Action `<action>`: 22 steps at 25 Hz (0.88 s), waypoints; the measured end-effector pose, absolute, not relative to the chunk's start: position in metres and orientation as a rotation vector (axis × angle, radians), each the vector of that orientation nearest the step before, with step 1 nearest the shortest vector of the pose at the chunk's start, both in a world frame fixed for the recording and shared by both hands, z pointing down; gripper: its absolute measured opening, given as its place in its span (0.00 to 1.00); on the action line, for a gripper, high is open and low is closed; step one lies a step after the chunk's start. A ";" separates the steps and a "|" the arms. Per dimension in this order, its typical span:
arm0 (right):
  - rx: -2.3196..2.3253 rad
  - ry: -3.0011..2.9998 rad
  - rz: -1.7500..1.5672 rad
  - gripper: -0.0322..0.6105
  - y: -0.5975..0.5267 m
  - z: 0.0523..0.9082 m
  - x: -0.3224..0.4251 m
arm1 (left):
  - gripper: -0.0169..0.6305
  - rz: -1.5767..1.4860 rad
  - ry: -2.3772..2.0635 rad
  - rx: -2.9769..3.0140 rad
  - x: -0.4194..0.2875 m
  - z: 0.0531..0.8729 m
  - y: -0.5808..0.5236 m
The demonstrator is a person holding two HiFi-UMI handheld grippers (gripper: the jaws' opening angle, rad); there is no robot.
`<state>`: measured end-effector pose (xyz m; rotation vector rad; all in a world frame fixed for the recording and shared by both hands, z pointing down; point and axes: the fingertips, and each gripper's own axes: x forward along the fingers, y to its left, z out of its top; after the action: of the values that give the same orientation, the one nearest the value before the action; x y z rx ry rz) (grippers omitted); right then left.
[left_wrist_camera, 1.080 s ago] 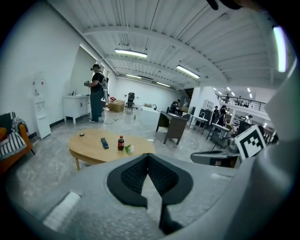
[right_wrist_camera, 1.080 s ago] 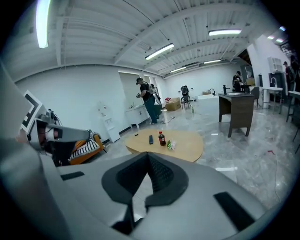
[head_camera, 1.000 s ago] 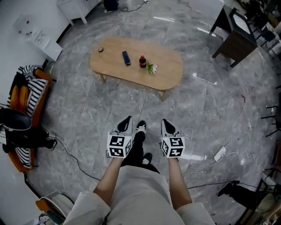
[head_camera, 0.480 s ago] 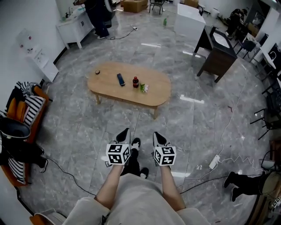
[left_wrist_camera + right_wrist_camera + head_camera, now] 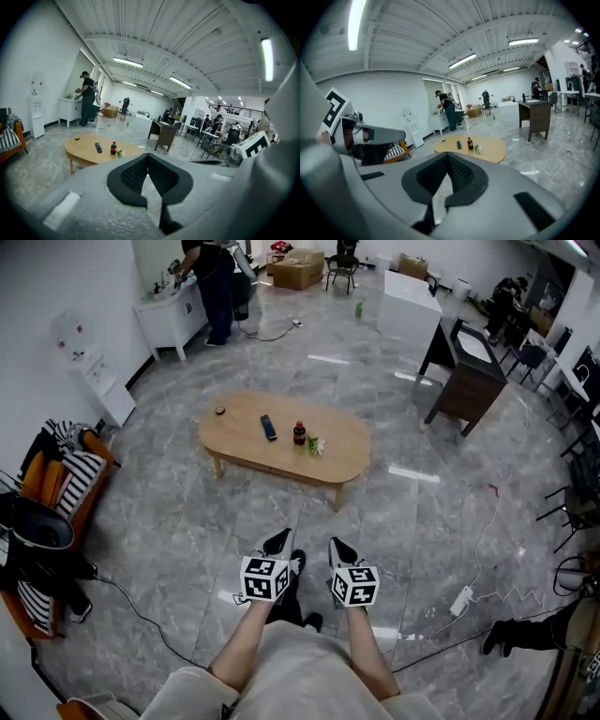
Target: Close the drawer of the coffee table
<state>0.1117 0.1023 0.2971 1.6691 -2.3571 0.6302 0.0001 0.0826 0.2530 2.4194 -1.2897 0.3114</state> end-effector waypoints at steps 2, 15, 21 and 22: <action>1.670 -2.369 0.624 0.07 0.106 0.292 0.111 | 0.04 0.294 -1.285 2.427 0.001 0.251 0.084; 1.714 -2.337 0.614 0.07 0.127 0.297 0.119 | 0.04 0.319 -1.298 2.422 0.003 0.259 0.098; 1.734 -2.339 0.614 0.07 0.133 0.296 0.124 | 0.04 0.337 -1.295 2.441 0.009 0.258 0.108; 1.732 -2.341 0.615 0.07 0.135 0.296 0.125 | 0.04 0.343 -1.296 2.439 0.010 0.258 0.110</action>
<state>0.1247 0.1345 0.2961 1.7322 -2.3410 0.6148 0.0101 0.1101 0.2584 2.4390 -1.2957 0.3433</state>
